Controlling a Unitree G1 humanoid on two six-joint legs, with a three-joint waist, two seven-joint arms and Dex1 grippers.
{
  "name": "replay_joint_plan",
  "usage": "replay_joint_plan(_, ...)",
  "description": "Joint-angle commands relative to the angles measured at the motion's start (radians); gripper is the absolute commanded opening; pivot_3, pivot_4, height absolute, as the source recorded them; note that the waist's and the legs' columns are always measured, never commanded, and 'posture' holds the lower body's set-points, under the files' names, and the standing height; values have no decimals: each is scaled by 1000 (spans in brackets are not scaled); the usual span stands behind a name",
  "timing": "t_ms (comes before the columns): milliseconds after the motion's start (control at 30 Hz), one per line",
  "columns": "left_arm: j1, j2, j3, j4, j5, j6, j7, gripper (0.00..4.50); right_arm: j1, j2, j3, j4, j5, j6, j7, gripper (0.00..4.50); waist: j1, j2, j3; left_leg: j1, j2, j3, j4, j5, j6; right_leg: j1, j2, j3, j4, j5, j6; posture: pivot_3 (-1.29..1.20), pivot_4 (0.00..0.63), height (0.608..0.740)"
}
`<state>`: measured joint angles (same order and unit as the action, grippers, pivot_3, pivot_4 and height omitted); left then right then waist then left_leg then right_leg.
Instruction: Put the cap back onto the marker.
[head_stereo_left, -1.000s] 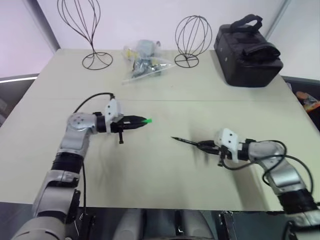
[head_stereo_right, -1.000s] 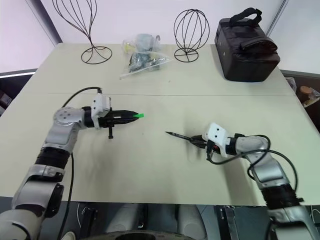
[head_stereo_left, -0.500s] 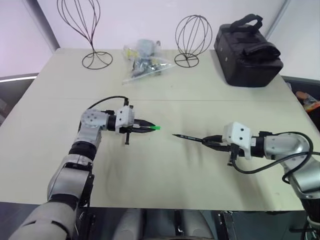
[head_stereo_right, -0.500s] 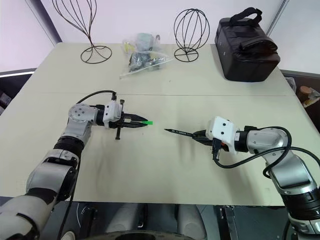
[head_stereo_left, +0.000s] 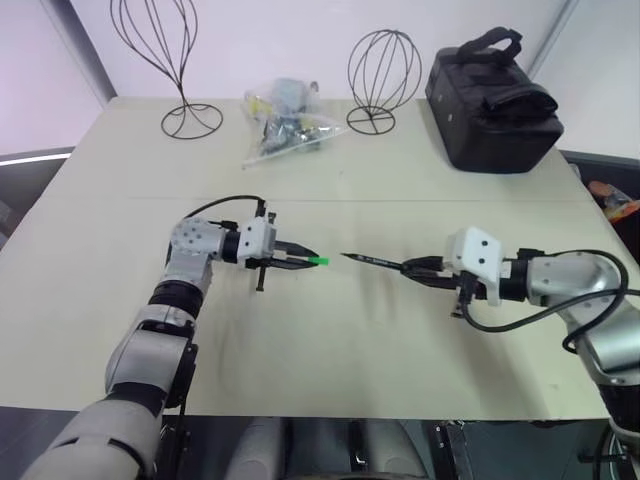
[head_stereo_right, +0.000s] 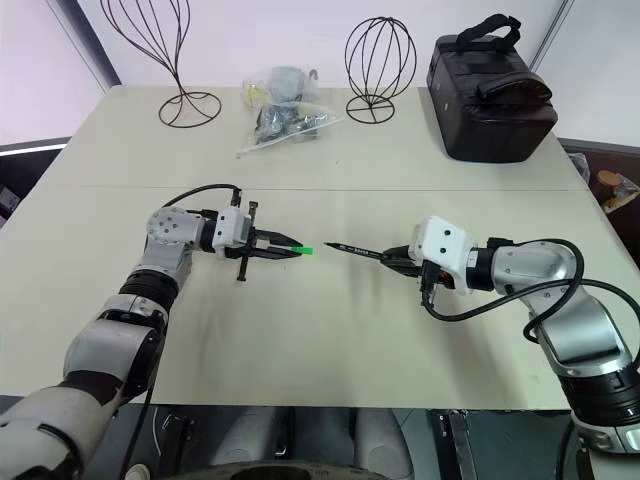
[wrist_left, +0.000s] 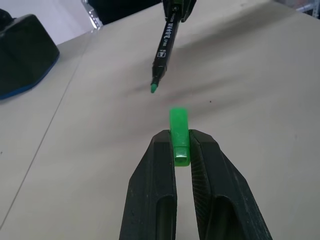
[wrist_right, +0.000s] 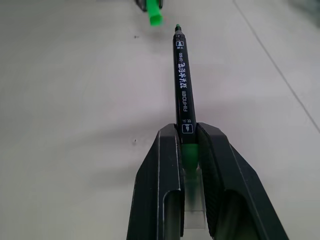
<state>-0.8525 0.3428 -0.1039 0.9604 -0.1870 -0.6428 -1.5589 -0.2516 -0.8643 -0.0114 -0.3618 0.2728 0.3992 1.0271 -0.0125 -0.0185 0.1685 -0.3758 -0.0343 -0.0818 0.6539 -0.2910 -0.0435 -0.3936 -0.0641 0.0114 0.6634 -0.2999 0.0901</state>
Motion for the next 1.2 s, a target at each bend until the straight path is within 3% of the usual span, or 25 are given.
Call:
replay_joint_plan(33, -21, -3, 18, -24, -15, -1, 7, 0, -18, 5, 0, -17, 16, 1, -3, 18, 0, 0, 0, 0, 0, 0, 0, 0, 0, 0, 0, 0, 0, 0, 0, 0, 150, 740)
replay_joint_plan(1200, -35, -27, 10, -18, -11, -32, 10, 0, -25, 17, 41, -81, 44, 54, -27, 18, 0, 0, 0, 0, 0, 0, 0, 0, 0, 0, 0, 0, 0, 0, 0, 0, 150, 740)
